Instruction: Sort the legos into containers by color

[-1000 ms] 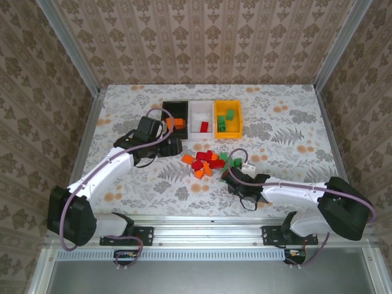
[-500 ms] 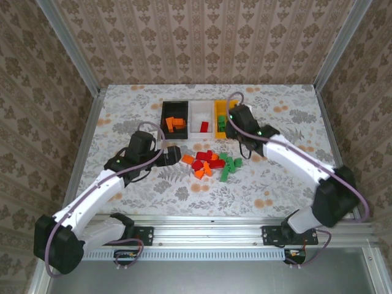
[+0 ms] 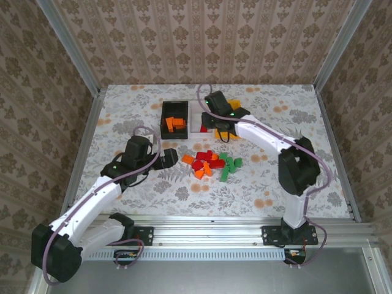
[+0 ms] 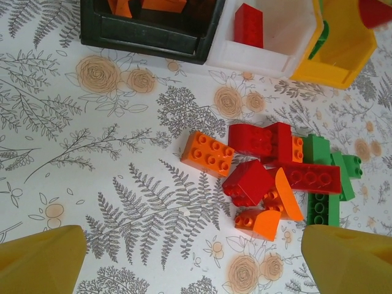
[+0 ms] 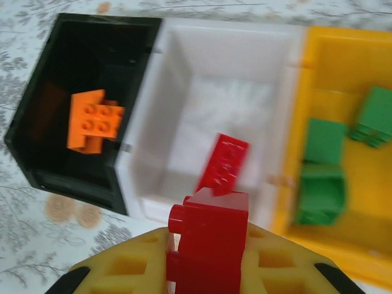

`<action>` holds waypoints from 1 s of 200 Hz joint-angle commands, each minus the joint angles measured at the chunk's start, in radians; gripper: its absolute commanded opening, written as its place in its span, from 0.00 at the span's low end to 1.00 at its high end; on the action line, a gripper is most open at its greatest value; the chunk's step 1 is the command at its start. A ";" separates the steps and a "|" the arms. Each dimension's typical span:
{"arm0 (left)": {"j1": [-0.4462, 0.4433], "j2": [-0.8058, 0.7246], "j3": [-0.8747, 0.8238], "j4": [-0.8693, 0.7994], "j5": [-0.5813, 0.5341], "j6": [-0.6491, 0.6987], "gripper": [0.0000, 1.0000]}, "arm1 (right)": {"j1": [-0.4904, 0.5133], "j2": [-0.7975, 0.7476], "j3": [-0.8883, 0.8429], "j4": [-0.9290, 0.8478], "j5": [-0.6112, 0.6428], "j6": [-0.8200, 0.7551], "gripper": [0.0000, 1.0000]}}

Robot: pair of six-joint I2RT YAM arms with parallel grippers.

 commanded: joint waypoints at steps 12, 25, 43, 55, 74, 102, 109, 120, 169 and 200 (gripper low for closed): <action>0.013 -0.003 0.001 -0.028 0.013 -0.013 1.00 | -0.002 0.167 0.159 -0.113 -0.010 -0.038 0.24; 0.014 -0.012 -0.004 -0.034 0.016 -0.013 1.00 | -0.002 0.210 0.203 -0.126 -0.007 -0.035 0.24; 0.017 -0.021 -0.014 -0.036 0.024 -0.013 1.00 | -0.002 0.266 0.269 -0.163 -0.036 -0.024 0.25; 0.020 -0.023 -0.015 -0.037 0.029 -0.013 1.00 | -0.002 0.311 0.331 -0.205 -0.041 -0.022 0.28; 0.022 -0.023 -0.012 -0.039 0.037 -0.013 1.00 | -0.002 0.342 0.372 -0.234 -0.028 -0.023 0.36; 0.023 -0.019 -0.017 -0.029 0.044 -0.017 1.00 | -0.002 0.326 0.375 -0.229 -0.017 -0.022 0.44; 0.024 -0.015 -0.017 -0.025 0.047 -0.019 1.00 | -0.002 0.319 0.379 -0.229 -0.018 -0.024 0.43; 0.024 -0.007 -0.014 -0.024 0.050 -0.020 1.00 | -0.002 0.305 0.389 -0.232 -0.015 -0.025 0.44; 0.023 0.022 -0.009 0.003 0.067 -0.041 1.00 | 0.025 -0.017 0.098 -0.137 0.050 0.003 0.44; 0.012 0.069 -0.027 0.092 0.109 -0.073 1.00 | 0.025 -0.292 -0.280 -0.051 0.096 0.072 0.44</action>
